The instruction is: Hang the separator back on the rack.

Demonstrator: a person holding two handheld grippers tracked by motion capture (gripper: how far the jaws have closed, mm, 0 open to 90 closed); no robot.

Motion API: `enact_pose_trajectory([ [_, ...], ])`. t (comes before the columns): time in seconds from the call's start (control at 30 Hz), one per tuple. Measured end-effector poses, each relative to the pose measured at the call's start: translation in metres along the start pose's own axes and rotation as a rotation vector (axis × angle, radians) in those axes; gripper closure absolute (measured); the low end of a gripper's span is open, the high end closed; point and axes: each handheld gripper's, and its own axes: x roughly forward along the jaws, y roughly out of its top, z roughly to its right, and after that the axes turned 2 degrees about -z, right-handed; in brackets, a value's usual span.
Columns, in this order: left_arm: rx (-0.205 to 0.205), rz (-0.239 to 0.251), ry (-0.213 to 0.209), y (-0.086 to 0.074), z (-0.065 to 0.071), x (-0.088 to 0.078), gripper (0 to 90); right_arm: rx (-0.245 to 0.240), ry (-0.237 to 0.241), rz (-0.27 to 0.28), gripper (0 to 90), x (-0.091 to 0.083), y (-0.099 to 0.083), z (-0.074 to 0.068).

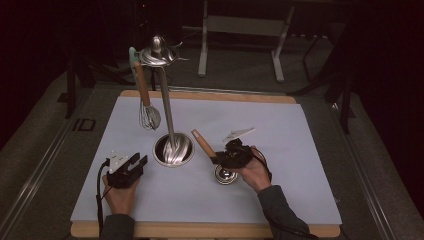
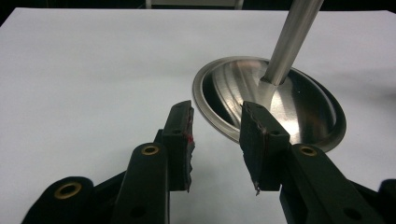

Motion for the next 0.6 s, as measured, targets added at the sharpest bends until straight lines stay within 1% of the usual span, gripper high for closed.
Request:
enact_pose_trajectory([
  [0.17,0.0,0.0,0.0,0.0,0.0,0.0,65.1,0.007,0.018,0.025,71.0,-0.003,0.001,-0.001],
  [0.47,-0.001,0.0,0.0,0.0,0.0,0.0,65.0,-0.013,0.015,0.076,71.0,-0.008,0.005,-0.003],
  [0.6,-0.002,0.0,0.0,0.0,0.0,0.0,64.9,-0.021,0.026,0.101,71.0,-0.011,0.007,-0.003],
])
